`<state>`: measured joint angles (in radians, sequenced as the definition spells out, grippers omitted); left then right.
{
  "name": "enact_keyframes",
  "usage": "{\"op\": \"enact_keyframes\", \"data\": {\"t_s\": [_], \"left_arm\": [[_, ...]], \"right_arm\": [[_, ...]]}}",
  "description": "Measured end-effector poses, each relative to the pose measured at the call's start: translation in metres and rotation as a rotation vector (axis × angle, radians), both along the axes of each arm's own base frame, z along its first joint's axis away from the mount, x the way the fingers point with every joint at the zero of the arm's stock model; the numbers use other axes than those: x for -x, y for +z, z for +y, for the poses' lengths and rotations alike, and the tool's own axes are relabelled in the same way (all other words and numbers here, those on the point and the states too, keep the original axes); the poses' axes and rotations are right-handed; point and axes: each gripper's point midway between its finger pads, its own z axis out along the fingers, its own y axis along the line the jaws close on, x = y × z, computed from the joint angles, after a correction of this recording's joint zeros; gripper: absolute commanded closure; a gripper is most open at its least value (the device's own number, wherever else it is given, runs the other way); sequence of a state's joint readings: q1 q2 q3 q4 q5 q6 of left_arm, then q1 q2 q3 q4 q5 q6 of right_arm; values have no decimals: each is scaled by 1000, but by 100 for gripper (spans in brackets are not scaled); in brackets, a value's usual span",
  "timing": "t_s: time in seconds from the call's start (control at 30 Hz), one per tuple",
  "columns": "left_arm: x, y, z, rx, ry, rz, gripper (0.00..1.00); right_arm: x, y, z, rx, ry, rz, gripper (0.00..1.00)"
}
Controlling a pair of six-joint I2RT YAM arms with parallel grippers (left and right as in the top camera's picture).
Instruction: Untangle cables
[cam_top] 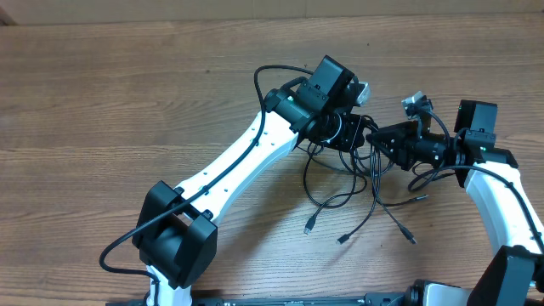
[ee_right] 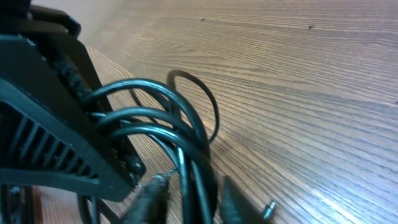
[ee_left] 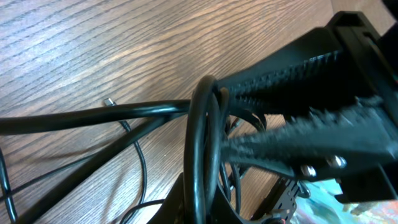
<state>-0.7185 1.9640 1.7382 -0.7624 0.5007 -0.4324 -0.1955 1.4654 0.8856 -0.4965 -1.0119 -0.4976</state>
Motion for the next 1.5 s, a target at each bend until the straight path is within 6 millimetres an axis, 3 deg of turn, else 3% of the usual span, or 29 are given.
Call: {"op": "enact_keyframes", "data": {"t_s": [0.17,0.43,0.53,0.63,0.7,1.13,1.5], "left_arm": [[-4,-2,2,-15,40,9,96],[-4,-3,3,-20,54,16,96],[-4,-3,3,-21,54,17,96],[-4,-3,3,-21,54,17,96],[-4,-3,3,-21,55,16,96],[-3,-4,4,-26,66,33,96],[-2,-6,6,-38,70,36,96]], "right_arm": [[0,0,1,-3,3,0,73],[-1,-2,-1,9,-8,4,94],[-2,-2,-3,17,-12,2,95],[-2,-2,-2,19,-11,0,79],[-1,-2,-1,11,-7,3,78],[-2,0,-1,7,-3,-9,84],[-3,1,-1,12,-4,-19,96]]}}
